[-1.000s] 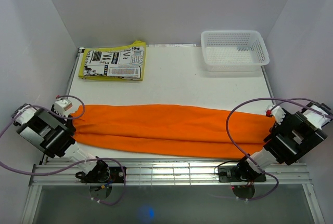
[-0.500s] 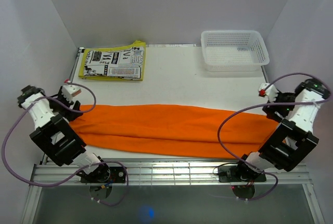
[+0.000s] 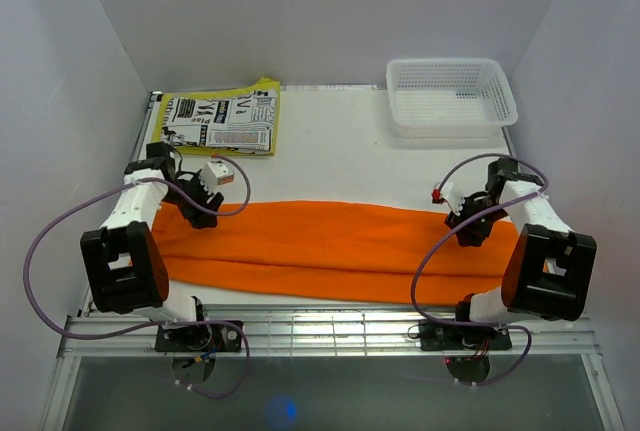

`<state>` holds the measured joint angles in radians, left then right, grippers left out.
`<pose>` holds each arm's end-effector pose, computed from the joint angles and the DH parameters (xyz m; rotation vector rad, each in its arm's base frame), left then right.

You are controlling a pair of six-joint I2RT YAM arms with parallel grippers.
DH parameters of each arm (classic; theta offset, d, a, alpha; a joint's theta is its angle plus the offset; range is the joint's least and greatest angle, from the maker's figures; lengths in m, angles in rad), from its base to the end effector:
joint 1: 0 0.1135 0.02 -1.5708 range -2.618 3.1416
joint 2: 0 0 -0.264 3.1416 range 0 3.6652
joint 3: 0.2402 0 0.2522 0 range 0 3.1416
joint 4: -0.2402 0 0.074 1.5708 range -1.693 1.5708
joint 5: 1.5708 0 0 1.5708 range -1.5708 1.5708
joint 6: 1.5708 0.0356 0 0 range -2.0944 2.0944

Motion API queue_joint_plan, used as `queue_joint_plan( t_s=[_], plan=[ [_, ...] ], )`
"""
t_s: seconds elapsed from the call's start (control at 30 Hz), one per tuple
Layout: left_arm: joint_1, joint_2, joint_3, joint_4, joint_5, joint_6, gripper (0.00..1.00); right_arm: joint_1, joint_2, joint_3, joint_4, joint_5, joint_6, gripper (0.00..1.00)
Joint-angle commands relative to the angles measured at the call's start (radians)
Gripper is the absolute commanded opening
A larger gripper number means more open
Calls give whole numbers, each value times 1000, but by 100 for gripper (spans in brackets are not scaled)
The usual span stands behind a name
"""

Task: Fold and stack the trousers
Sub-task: Fold the trousers

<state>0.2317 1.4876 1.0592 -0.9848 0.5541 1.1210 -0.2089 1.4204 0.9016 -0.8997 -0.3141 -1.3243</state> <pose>0.2595 0.0420 0.2264 1.1884 2.3564 -0.4547 0.2364 -0.0389 0.1986 -1.5160 2.3663 0.1718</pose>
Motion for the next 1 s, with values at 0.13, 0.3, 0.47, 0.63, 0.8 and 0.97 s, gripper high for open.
queue_joint_plan(
  t_s=[0.13,0.3,0.47,0.63,0.8,0.97],
  plan=[
    [-161,-13,-91,87,-164,-115,66,49,22,-102,50,105,65,42],
    [-215,-23,-166,92,-217,-101,64,78,-14,-171,12,132,28,36],
    [-259,-105,-188,23,-185,-29,61,83,-92,-181,-82,125,-64,29],
    [-259,-234,-206,-70,-146,69,59,85,-202,-199,-205,130,-171,28],
    [-259,-314,-268,-141,-167,152,59,85,-334,-277,-254,187,-274,28],
    [-259,-342,-277,-227,-146,195,56,85,-409,-337,-313,222,-363,25]
  ],
)
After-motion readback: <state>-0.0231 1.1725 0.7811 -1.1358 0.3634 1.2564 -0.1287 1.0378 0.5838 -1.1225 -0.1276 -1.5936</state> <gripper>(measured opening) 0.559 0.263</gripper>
